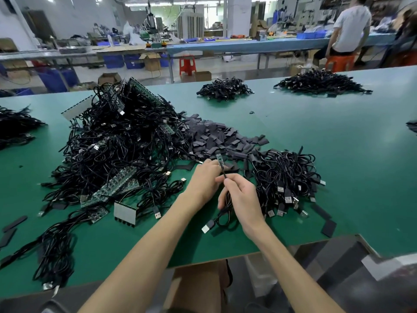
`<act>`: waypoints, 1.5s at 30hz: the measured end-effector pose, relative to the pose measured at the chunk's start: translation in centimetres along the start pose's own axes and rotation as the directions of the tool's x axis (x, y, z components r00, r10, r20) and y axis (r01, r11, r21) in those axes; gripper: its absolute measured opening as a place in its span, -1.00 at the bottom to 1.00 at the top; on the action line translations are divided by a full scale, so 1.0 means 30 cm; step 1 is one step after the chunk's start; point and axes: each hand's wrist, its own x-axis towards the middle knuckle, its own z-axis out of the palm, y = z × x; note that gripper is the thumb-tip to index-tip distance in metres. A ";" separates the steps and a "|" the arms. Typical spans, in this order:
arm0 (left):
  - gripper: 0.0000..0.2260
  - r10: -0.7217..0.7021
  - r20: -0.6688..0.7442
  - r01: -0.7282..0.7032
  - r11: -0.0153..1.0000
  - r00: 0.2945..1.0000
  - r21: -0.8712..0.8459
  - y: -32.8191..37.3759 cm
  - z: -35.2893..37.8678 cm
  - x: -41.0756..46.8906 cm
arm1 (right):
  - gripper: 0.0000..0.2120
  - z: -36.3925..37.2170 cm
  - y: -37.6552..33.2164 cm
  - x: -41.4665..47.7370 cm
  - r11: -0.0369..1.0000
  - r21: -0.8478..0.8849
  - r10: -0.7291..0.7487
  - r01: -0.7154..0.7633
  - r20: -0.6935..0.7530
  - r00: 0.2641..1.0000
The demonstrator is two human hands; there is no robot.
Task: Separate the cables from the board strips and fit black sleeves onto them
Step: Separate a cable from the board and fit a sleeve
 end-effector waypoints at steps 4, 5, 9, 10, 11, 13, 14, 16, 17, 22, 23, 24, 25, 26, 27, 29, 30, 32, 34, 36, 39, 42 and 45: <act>-0.84 0.004 -0.052 0.003 0.991 0.999 0.131 0.005 0.006 -0.010 | -0.79 0.001 0.003 0.003 1.000 -0.021 0.001 -0.001 -0.011 1.000; -0.85 -0.026 -0.055 0.031 0.996 0.998 0.087 0.005 0.006 -0.014 | -0.79 0.001 0.003 0.003 1.000 -0.022 0.003 -0.003 -0.015 1.000; -0.82 -0.173 -0.238 0.126 0.971 0.956 -0.202 0.011 -0.015 -0.042 | -0.78 0.000 0.001 0.002 0.999 -0.044 0.010 -0.011 -0.031 0.999; -0.83 -0.225 -0.284 0.134 0.942 0.932 -0.309 0.015 -0.028 -0.050 | -0.77 0.000 0.001 0.002 0.999 -0.049 0.013 -0.014 -0.034 0.999; -0.86 -0.284 -0.308 0.137 0.896 0.908 -0.421 0.020 -0.043 -0.059 | -0.77 0.001 0.000 0.003 0.999 -0.043 0.017 -0.018 -0.036 0.999; -0.91 -0.376 -0.293 0.119 0.768 0.879 -0.629 0.024 -0.068 -0.080 | -0.76 0.003 -0.005 0.005 1.000 -0.003 0.027 -0.027 -0.031 0.999; -0.91 -0.391 -0.266 0.099 0.702 0.881 -0.705 0.026 -0.076 -0.095 | -0.76 0.004 -0.008 0.005 1.000 0.013 0.029 -0.028 -0.026 0.999; -0.92 -0.375 -0.197 0.068 0.588 0.906 -0.806 0.033 -0.079 -0.129 | -0.80 0.007 -0.011 0.007 0.999 0.036 0.032 -0.032 -0.015 0.999; -0.92 -0.366 -0.164 0.062 0.533 0.916 -0.844 0.038 -0.076 -0.146 | -0.83 0.008 -0.011 0.008 0.998 0.046 0.034 -0.033 -0.012 0.999; -0.86 -0.372 -0.171 0.055 0.525 0.912 -0.849 0.049 -0.038 -0.207 | -0.79 0.013 -0.001 0.006 0.994 -0.108 -0.008 0.007 -0.014 1.000; -0.86 -0.368 -0.198 0.054 0.573 0.909 -0.818 0.051 -0.030 -0.215 | -0.78 0.015 0.001 0.005 0.991 -0.129 -0.018 0.016 -0.015 1.000; -0.85 -0.361 -0.215 0.053 0.606 0.907 -0.794 0.053 -0.023 -0.220 | -0.78 0.015 0.004 0.003 0.989 -0.146 -0.025 0.022 -0.017 1.000; -0.85 -0.354 -0.221 0.051 0.619 0.909 -0.783 0.054 -0.019 -0.225 | -0.78 0.016 0.005 0.002 0.987 -0.159 -0.028 0.025 -0.021 0.999; -0.85 -0.349 -0.218 0.050 0.619 0.912 -0.784 0.055 -0.018 -0.230 | -0.78 0.015 0.005 0.000 0.985 -0.169 -0.030 0.026 -0.021 0.999; -0.86 -0.347 -0.209 0.050 0.609 0.914 -0.792 0.054 -0.019 -0.234 | -0.78 0.014 0.006 0.001 0.984 -0.177 -0.030 0.026 -0.018 0.999; -0.86 -0.345 -0.184 0.047 0.566 0.920 -0.823 0.050 -0.026 -0.244 | -0.79 0.010 0.005 -0.002 0.982 -0.185 -0.026 0.024 -0.006 1.000; -0.86 -0.340 -0.175 0.042 0.545 0.924 -0.838 0.047 -0.029 -0.248 | -0.79 0.009 0.004 -0.003 0.983 -0.183 -0.026 0.025 0.000 1.000; -0.86 -0.330 -0.169 0.024 0.509 0.929 -0.860 0.046 -0.034 -0.256 | -0.79 0.008 -0.001 -0.005 0.984 -0.177 -0.033 0.034 0.008 0.999; -0.84 -0.336 -0.173 0.010 0.480 0.926 -0.877 0.045 -0.035 -0.259 | -0.77 0.007 -0.007 -0.007 0.986 -0.161 -0.048 0.048 0.000 0.999; -0.80 -0.361 -0.175 0.009 0.456 0.916 -0.890 0.045 -0.031 -0.259 | -0.75 0.004 -0.012 -0.008 0.990 -0.133 -0.056 0.053 -0.022 0.998; -0.77 -0.387 -0.163 0.009 0.406 0.908 -0.914 0.054 -0.027 -0.258 | -0.76 0.002 -0.017 -0.009 0.993 -0.105 -0.056 0.051 -0.040 0.998; -0.79 -0.351 -0.185 -0.010 0.446 0.918 -0.895 0.061 -0.024 -0.259 | -0.78 0.004 -0.019 -0.010 0.994 -0.092 -0.058 0.055 -0.039 0.998; -0.78 -0.310 -0.203 -0.015 0.516 0.929 -0.857 0.059 -0.022 -0.259 | -0.79 0.003 -0.017 -0.008 0.997 -0.068 -0.041 0.038 -0.036 0.999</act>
